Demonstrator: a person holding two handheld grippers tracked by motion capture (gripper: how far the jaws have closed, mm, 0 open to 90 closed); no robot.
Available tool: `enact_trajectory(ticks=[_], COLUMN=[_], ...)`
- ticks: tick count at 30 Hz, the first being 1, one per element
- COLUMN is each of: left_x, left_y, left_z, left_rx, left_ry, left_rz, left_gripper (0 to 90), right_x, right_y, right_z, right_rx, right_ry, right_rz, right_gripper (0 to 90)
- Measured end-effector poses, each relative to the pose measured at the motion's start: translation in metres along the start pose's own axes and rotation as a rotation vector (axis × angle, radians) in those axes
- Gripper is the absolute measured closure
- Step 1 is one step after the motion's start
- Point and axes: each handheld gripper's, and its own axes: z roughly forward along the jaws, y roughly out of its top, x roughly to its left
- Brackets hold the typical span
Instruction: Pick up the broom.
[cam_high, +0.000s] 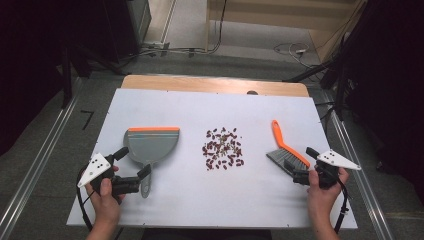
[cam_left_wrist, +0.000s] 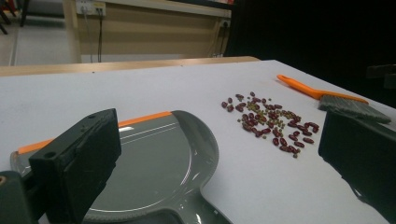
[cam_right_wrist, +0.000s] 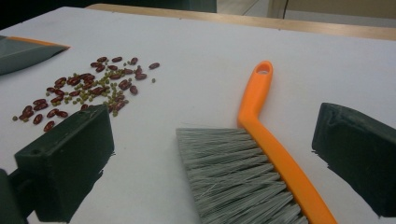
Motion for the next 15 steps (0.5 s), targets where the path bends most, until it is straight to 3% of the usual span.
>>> enact_trajectory(ticks=[6, 9, 12, 15], left_x=[-0.001, -0.002, -0.002, -0.001], left_y=[0.001, 0.001, 0.001, 0.001], left_z=[0.005, 0.006, 0.008, 0.009], left_rx=[0.007, 0.010, 0.014, 0.017], left_ry=[-0.006, -0.005, 0.001, -0.001], left_rz=[0.004, 0.005, 0.004, 0.002], left_gripper=[0.0, 0.0, 0.0, 0.0], right_x=[0.005, 0.007, 0.006, 0.008], right_y=[0.009, 0.015, 0.022, 0.033], right_z=[0.004, 0.006, 0.008, 0.012], right_rx=[0.008, 0.032, 0.063, 0.094], right_ry=[0.032, 0.023, 0.015, -0.019], right_rz=[-0.015, -0.020, 0.005, -0.037], right_gripper=[0.0, 0.0, 0.0, 0.0])
